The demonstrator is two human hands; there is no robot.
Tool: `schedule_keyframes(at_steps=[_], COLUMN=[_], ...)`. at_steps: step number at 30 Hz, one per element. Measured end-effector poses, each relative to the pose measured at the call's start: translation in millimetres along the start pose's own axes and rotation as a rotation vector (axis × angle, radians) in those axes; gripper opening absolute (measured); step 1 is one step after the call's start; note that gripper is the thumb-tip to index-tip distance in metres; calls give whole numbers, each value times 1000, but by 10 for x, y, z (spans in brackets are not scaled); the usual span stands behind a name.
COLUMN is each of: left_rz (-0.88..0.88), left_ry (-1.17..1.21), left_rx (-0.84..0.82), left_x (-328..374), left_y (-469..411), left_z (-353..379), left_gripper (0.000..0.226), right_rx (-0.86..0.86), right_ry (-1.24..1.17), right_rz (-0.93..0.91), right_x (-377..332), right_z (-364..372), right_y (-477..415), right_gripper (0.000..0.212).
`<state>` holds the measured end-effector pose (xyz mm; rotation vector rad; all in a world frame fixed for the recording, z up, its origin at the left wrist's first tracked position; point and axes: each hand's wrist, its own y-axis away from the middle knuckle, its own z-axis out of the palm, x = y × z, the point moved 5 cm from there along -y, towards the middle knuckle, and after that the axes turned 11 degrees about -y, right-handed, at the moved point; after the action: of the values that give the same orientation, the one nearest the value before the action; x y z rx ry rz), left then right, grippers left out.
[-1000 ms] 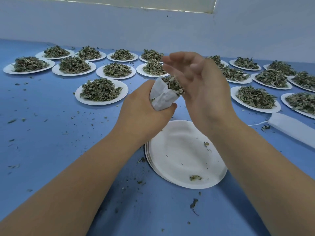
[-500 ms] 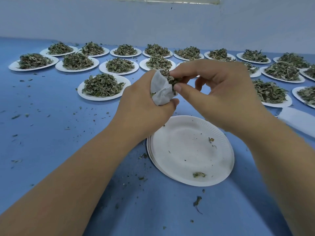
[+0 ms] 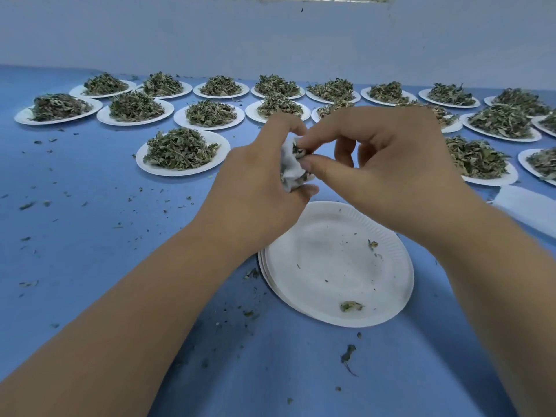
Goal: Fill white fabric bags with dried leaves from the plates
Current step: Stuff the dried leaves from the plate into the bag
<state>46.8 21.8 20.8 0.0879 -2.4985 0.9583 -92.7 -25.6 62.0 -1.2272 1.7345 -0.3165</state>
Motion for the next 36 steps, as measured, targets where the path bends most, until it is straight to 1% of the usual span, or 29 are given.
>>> schedule_keyframes(at_steps=[2,4,7,9,10,13,14,16,19,20,21,22,23,25,26,27,28,30,32,35,36], left_rz=[-5,-46,-59,-39,-39,-28,-36,-43,-12,-11,-22,-38,-49,-57,-60,-62,-66,-76,-83,-103,-113], left_ry=[-3,23,9,-42,-59,-96,-82,-68,-83,-65,-28,8,38,58,68,92,120,146,139,119,121], left_rx=[-53,-50,-33,-40,-45,-40,-33,-26,-35,-19,-6,4,19,42,30,15,11,15,10,26,38], left_x=[-4,-17,15,43,39,22,14,9,51,61,66,60,57,54,44,41,29,18,16,8,-5], left_y=[16,10,-16,-35,-41,-42,-38,-32,-14,-7,-3,-4,-11,-19,-23,-25,-18,-3,1,-11,-14], left_z=[8,-3,-12,6,12,-16,-27,-35,-32,-46,-58,-63,-74,-99,-95,-93,-89,-93,-85,-97,-103], left_gripper=[56,52,30,15,13,26,24,17,6,9,10,5,6,22,24,21,17,19,20,15,17], right_rx=[31,65,69,26,3,-71,-106,-176,-242,-257,-259,-242,-202,-84,-48,-48,-84,-195,-237,-116,-92], right_ry=[3,-18,-18,14,17,-75,-107,-95,-63,-60,-54,-41,-24,6,15,19,23,41,55,22,17], right_rz=[-6,2,-8,-26,-34,-3,19,36,57,62,54,35,11,-32,-46,-51,-45,-18,-10,-31,-27], right_x=[-9,-16,-25,-26,-24,7,19,29,42,34,17,-5,-26,-51,-57,-62,-64,-63,-76,-95,-94], right_z=[-20,-51,-33,8,22,22,18,35,60,67,69,62,45,-14,-33,-29,2,106,163,72,37], right_y=[2,-3,2,14,19,41,51,70,75,77,81,83,82,63,54,47,46,67,91,67,62], right_gripper=[12,10,7,7,8,19,25,33,35,37,38,39,38,34,30,27,26,27,31,33,33])
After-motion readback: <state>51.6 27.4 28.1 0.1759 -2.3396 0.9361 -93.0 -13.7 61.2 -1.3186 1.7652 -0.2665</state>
